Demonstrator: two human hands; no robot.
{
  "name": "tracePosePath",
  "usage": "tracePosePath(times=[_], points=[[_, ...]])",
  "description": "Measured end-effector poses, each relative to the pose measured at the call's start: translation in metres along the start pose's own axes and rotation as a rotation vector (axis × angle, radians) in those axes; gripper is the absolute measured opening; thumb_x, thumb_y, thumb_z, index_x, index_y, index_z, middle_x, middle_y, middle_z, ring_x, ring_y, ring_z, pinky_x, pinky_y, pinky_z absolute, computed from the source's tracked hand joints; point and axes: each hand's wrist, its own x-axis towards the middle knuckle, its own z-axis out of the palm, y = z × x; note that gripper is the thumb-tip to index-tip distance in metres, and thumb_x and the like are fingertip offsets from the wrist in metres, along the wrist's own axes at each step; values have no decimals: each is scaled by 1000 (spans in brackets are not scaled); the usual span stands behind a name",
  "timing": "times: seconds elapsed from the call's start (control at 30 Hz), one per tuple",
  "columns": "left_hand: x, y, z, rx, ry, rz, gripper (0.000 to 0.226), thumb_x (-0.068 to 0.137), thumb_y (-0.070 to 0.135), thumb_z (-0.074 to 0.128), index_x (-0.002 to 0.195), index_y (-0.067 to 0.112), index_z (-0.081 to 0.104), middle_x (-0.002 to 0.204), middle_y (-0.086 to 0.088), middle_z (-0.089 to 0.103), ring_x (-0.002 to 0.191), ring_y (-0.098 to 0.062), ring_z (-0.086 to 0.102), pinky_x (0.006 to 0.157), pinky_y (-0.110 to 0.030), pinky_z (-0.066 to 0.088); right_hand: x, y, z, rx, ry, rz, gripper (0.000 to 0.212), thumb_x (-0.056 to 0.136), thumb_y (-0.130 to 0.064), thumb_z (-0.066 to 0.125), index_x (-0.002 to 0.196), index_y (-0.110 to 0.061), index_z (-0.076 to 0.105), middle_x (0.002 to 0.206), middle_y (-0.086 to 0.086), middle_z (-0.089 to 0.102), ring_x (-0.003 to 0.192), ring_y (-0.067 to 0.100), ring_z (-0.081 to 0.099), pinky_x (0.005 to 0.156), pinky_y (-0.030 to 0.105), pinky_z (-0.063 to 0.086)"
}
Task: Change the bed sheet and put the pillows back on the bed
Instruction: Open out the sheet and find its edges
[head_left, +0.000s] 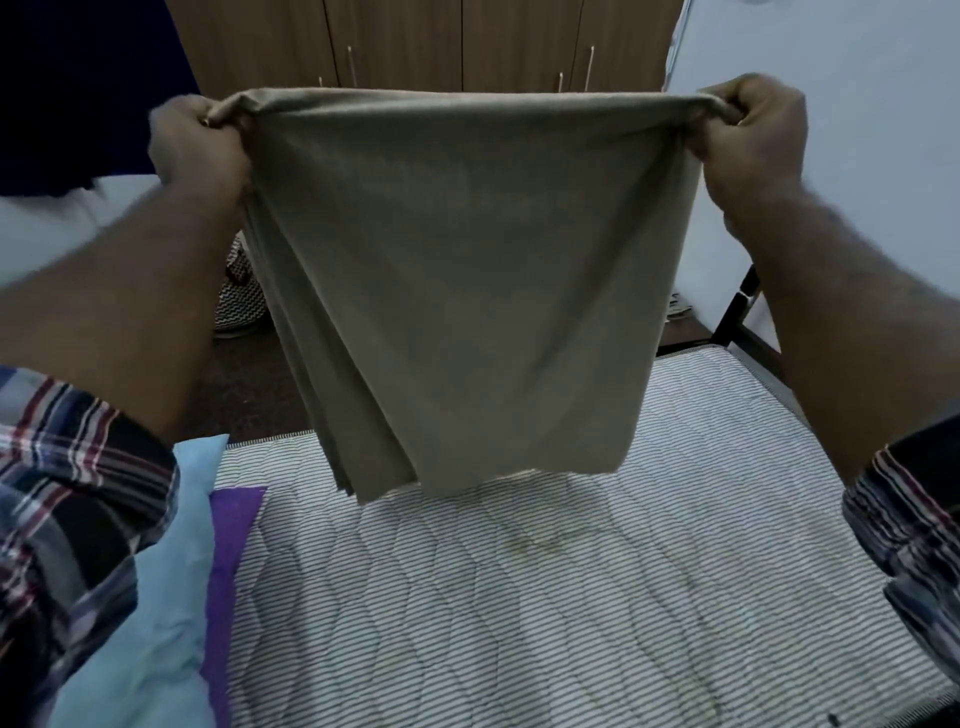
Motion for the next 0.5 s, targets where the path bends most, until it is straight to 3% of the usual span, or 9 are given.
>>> tracePosePath(times=[0.07,0.17,0.33,0.43,0.5], points=[[-26,14,-12,-118,-23,-29,16,82,26,55,85,27,70,81,5,63,80,-12,59,65,-31,50,-15,-5,-11,-25,7,-21,22,78,-29,67,95,-18,76,90,0,74,87,18,70,74,41,59],[-57,11,-33,-177,-39,-31,21,78,22,55,70,36,69,75,3,63,75,-17,61,58,-31,48,-52,-7,-30,-33,10,-2,23,80,-29,68,97,-17,77,92,0,74,88,17,71,75,37,59],[-132,-32,-78,-266,-168,-130,29,79,8,53,74,31,70,65,2,57,65,-18,54,53,-29,43,-151,11,-66,-82,-89,55,16,83,-20,70,97,-13,75,91,0,72,85,13,67,76,28,56],[-204,-70,-115,-266,-232,-168,36,84,-6,52,80,25,69,56,10,61,55,-8,54,52,-25,47,-228,32,-92,-212,-223,122,15,84,-21,71,97,-14,74,87,7,72,81,28,67,74,45,57],[-253,-107,-141,-272,-272,-270,42,84,-11,51,83,24,75,60,12,67,60,-9,58,58,-25,52,-288,42,-110,-264,-370,177,10,86,-17,72,95,-15,75,82,6,71,78,29,66,72,46,55]])
